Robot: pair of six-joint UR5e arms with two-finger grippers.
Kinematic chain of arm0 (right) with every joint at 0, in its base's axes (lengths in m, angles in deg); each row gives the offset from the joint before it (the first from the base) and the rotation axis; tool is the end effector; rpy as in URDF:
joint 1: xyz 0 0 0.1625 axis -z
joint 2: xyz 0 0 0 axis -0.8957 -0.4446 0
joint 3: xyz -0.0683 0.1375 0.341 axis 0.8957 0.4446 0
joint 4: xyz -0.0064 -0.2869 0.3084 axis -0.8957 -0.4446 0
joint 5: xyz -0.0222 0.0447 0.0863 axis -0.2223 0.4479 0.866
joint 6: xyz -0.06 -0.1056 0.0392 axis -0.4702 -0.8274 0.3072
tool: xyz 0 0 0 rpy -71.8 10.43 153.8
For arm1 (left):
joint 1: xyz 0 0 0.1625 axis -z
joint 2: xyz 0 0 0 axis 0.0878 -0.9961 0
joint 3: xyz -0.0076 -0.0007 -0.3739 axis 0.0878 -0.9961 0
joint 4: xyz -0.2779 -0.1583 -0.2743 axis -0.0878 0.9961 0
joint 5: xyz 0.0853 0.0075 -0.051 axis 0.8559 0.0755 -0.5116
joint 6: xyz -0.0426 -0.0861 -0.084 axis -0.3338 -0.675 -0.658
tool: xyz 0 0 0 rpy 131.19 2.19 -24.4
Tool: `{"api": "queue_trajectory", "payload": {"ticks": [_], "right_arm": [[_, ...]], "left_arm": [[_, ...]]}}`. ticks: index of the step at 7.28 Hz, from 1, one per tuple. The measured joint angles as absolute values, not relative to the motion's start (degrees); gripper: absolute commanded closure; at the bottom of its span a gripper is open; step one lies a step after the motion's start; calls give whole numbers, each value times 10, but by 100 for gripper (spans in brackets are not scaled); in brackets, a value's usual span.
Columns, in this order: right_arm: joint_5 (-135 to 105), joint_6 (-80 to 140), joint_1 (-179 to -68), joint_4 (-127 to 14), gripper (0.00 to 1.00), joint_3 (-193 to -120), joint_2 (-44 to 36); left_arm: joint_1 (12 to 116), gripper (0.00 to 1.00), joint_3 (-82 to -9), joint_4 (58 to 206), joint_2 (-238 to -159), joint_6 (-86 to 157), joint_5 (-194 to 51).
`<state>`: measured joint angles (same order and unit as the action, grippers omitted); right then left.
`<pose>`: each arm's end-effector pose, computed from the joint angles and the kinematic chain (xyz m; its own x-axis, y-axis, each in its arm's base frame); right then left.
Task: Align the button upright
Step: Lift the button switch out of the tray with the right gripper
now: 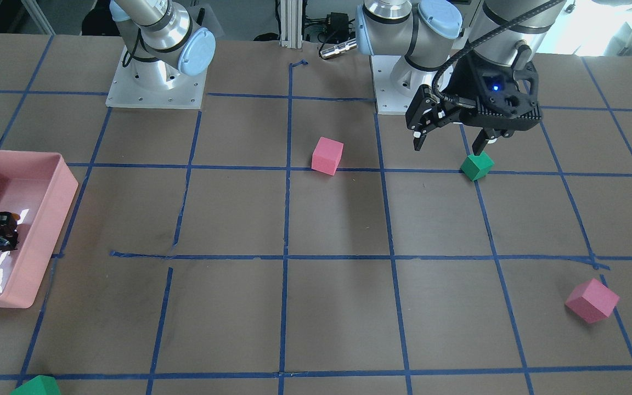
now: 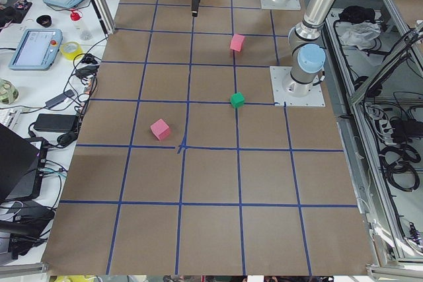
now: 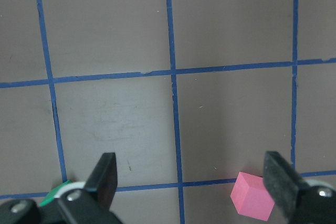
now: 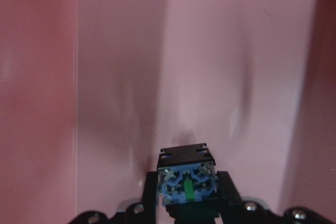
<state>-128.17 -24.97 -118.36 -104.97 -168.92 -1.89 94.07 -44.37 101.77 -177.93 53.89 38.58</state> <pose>-0.2113 -0.5291 0.1337 -0.9982 -0.0565 -0.0189 -0.0571 0.9979 0.0311 -0.1280 -0.5067 0.4255 -0.9985 0.0510 0.0191 0.0491 0.9946 -0.0915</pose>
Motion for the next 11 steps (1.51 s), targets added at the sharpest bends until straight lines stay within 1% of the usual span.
{"api": "queue_trajectory", "payload": {"ticks": [2, 5, 7, 11], "right_arm": [[-1278, -247, -1184, -1017, 100, -1672, -36], [-1275, -202, -1215, -901, 100, -1587, -71], [-1275, -148, -1279, -858, 100, -1550, -89], [-1266, 85, -1472, -882, 100, -1546, -83]], "left_arm": [[941, 0, -443, 1018, -1777, 539, 386], [941, 0, -444, 1018, -1777, 539, 386], [941, 0, -444, 1018, -1778, 539, 386], [941, 0, -444, 1018, -1778, 539, 386]]}}
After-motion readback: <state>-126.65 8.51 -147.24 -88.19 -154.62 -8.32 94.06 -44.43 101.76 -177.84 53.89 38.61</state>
